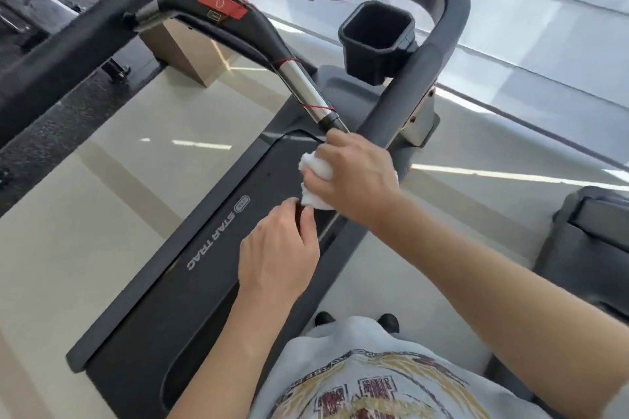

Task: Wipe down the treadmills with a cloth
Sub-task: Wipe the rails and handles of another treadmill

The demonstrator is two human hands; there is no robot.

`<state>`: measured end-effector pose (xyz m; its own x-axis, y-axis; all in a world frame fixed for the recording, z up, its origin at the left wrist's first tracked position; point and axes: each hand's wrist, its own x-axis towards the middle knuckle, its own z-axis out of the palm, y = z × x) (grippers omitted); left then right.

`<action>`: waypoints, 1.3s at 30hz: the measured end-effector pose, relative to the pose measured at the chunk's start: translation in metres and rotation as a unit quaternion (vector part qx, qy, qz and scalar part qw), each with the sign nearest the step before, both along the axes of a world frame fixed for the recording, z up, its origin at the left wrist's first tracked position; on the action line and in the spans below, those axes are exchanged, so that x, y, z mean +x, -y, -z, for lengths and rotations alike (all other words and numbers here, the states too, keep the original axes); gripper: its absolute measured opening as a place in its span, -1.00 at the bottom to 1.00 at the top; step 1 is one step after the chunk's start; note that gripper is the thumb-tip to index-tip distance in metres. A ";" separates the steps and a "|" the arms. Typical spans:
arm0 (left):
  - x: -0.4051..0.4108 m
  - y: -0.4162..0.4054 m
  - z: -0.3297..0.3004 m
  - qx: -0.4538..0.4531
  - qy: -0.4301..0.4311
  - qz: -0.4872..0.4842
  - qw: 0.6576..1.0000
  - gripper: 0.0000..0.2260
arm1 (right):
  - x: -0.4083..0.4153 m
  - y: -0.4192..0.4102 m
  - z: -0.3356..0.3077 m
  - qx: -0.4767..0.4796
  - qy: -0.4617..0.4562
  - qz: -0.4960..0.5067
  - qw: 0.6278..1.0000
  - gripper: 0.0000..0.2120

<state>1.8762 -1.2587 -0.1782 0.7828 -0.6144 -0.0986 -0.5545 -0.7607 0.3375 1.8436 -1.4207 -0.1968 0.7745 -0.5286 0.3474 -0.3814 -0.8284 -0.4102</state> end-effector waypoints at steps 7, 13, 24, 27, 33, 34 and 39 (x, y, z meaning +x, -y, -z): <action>0.002 -0.009 -0.003 -0.047 -0.042 0.043 0.997 -0.77 | -0.010 -0.003 -0.008 0.014 -0.045 -0.067 0.997 -0.66; 0.002 -0.014 0.000 -0.025 -0.012 0.057 0.998 -0.56 | 0.004 0.098 -0.020 0.006 -0.071 0.084 0.994 -0.62; 0.002 -0.006 0.009 -0.082 0.005 -0.019 0.996 -0.66 | 0.015 0.024 -0.008 -0.062 -0.055 -0.124 0.989 -0.61; -0.004 0.003 0.010 -0.064 0.040 -0.078 0.994 -0.68 | 0.015 0.037 -0.001 -0.054 -0.022 -0.176 0.983 -0.61; -0.013 0.057 0.012 -0.097 0.058 -0.183 0.976 -0.60 | 0.021 0.059 0.002 -0.033 0.024 -0.263 0.964 -0.58; -0.016 0.067 0.013 -0.110 0.062 -0.198 0.972 -0.61 | 0.023 0.065 0.003 -0.036 0.019 -0.276 0.960 -0.57; -0.029 0.096 0.032 -0.042 0.210 -0.253 0.944 -0.62 | 0.023 0.125 0.000 -0.037 0.019 -0.313 0.949 -0.60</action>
<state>1.8473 -1.3547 -0.2102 0.9374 -0.1432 0.3175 -0.2257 -0.9440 0.2406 1.8664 -1.5453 -0.1967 0.9152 0.0579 0.3988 0.2087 -0.9146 -0.3462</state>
